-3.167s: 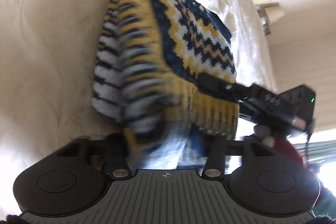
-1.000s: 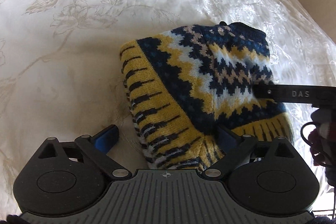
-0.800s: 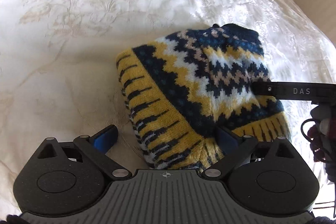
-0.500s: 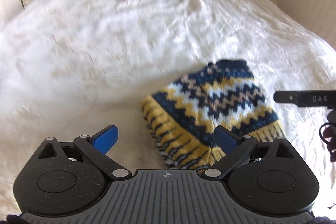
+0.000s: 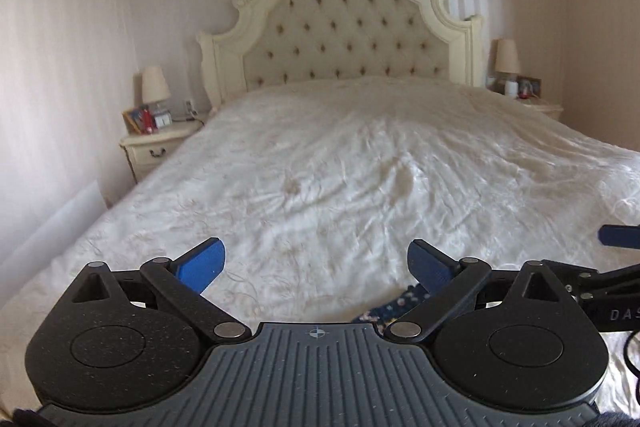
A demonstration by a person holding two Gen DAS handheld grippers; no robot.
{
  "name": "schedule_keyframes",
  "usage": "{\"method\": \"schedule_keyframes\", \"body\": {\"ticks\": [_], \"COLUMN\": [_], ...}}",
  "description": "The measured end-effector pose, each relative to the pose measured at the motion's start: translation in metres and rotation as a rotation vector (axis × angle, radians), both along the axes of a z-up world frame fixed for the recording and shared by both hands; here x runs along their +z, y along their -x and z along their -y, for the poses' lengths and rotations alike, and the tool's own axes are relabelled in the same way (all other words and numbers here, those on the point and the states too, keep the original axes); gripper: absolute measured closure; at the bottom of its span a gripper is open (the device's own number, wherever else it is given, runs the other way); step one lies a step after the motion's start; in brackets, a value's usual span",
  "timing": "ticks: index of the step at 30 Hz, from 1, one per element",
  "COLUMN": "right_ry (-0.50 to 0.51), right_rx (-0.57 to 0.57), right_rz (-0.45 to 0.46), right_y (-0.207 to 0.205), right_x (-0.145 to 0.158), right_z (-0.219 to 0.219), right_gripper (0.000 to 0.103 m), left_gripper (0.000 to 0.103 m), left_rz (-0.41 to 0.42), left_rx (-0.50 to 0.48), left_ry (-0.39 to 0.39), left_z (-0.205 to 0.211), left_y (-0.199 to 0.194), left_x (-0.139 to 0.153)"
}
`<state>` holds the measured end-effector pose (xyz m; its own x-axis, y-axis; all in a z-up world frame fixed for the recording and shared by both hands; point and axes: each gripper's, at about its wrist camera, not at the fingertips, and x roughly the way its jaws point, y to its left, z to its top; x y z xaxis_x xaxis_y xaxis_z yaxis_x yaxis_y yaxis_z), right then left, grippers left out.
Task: Fold small clothes
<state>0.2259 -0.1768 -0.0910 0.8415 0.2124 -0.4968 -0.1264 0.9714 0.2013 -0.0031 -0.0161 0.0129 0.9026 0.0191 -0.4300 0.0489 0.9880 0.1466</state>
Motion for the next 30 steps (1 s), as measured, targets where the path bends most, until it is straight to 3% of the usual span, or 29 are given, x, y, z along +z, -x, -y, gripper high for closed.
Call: {"method": "schedule_keyframes", "body": {"ticks": [2,5,7,9,15,24,30], "right_ry": [0.055,0.201,0.223,0.176,0.12,0.013,0.003], "right_rx": [-0.063,-0.162,-0.129,-0.065,-0.026,-0.04,-0.054], "right_rz": [0.017,-0.031,-0.079,-0.132,-0.25,-0.374,-0.408], "right_y": [0.012,0.025,0.03,0.036,0.061,0.089,0.1], "right_x": [0.01,0.015,0.014,0.011,0.0,-0.009,-0.013], "right_z": [-0.003,-0.011,-0.011,-0.005,0.003,0.013,0.015], "right_gripper": [0.001,0.001,0.001,0.001,0.001,0.001,0.001], "left_gripper": [0.004,0.004,0.004,0.004,0.004,0.005,0.005], "left_rz": [-0.011,-0.119,-0.193,-0.26,-0.405,-0.52,-0.561], "left_rx": [0.049,0.073,0.07,0.073,0.072,0.099,0.114], "left_ry": [-0.026,0.001,0.03,0.05,0.091,0.148,0.165], "left_z": [0.011,0.018,0.02,0.018,0.019,0.02,0.019], "left_y": [0.01,0.019,0.026,0.037,0.059,0.081,0.091], "left_x": [0.003,-0.002,-0.008,-0.016,-0.034,-0.048,-0.053]}}
